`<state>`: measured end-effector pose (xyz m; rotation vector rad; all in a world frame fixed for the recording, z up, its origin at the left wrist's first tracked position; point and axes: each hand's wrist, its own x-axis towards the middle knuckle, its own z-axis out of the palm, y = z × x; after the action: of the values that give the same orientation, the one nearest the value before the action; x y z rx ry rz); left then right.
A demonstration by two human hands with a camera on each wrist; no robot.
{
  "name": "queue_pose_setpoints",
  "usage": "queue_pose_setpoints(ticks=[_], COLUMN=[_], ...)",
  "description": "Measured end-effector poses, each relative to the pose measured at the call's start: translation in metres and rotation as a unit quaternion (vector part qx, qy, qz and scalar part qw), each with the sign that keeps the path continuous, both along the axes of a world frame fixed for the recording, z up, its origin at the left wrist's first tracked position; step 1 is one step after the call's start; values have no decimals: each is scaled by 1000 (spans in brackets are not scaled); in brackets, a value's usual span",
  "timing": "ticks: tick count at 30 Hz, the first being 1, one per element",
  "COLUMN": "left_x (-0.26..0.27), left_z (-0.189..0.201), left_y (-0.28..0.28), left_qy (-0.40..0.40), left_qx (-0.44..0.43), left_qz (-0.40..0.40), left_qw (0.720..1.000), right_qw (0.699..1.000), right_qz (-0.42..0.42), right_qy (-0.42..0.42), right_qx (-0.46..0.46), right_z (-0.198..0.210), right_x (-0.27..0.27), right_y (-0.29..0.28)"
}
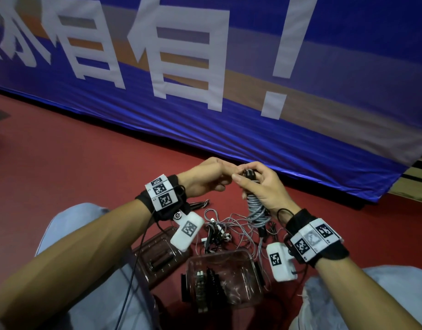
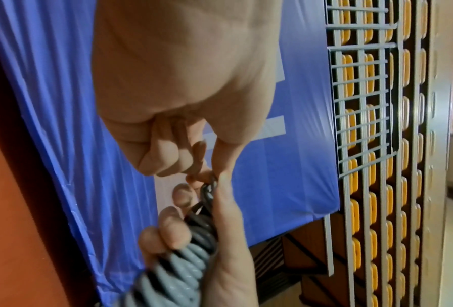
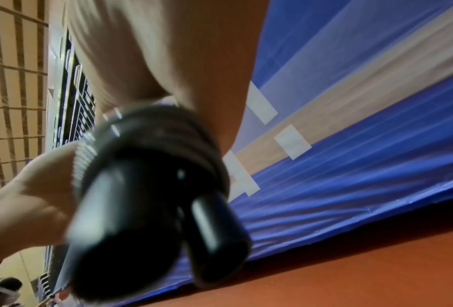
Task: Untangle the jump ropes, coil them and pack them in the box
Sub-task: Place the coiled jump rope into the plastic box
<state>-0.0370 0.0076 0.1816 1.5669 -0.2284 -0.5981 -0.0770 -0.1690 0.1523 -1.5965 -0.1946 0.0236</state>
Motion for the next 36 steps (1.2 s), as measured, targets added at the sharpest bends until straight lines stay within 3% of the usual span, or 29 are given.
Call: queue_pose_setpoints(ticks=[6,11,15,20,28,33,36], left_x=[1,2,-5,-3,-1,4,6], left_z=[3,10,8,-8,-18,-17,-15], left_y=[3,5,-1,-12,-27,-26,-22], left_qy=[45,85,1,-73,-76,-61,-33], left_qx=[-86,-117,-45,81,121,128,149], left_qz=[21,-26,-49,16,91,67,17], left_qw=[995,989,998,994,986,988,988], right_qw=[999,997,998,998,984,989,983], right_qz=[-12,-13,-1,-6,-25,9,18], right_qy=[-37,-81,-68,-27,-63,-44,-40], right_qx=[12,16,-5,-58,-167,-144,-177], right_z=[-10,3,4,-6,-6,1,2], right_x=[-3,-4,-5,-4,-4,-4,-5], right_y=[3,0,-4,-4,-4,-11,-16])
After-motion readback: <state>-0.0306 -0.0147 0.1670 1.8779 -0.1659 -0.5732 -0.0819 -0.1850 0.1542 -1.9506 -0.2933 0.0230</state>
